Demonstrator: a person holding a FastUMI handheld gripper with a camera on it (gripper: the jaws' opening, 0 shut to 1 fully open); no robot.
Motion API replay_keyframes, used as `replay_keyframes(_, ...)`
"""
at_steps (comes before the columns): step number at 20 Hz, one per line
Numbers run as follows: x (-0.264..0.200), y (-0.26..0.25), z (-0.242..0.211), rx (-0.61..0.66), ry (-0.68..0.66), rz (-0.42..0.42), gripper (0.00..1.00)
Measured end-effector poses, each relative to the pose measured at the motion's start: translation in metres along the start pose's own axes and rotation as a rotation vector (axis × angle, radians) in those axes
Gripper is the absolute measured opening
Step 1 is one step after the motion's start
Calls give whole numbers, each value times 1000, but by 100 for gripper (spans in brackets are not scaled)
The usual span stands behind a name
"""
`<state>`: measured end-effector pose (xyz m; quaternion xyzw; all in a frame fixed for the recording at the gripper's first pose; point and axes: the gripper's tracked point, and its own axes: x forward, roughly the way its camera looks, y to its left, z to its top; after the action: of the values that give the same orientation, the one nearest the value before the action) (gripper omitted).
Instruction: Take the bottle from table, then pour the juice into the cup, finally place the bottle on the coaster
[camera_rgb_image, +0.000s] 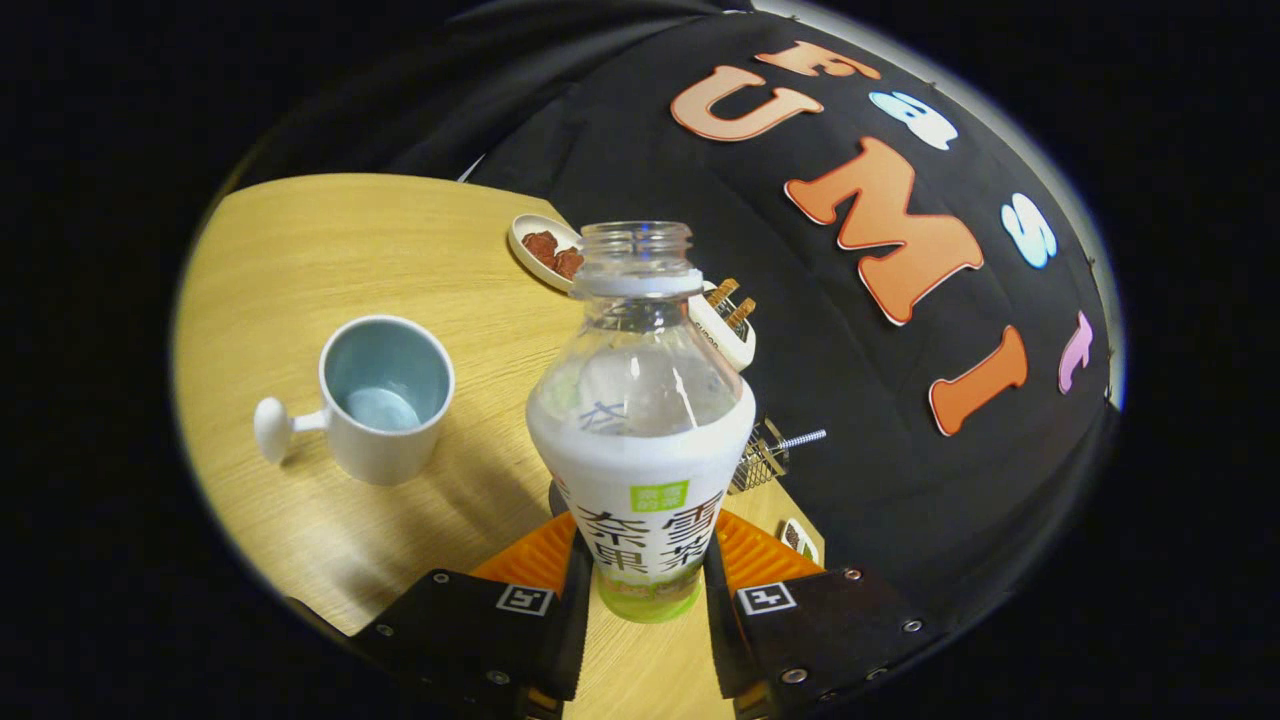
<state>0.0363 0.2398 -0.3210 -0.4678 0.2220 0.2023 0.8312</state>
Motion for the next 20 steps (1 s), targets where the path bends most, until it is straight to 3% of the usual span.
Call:
replay_keyframes(15, 16, 5, 4, -513, 17, -95, 52)
replay_keyframes(20, 18, -2, 2, -616, 20, -127, 52)
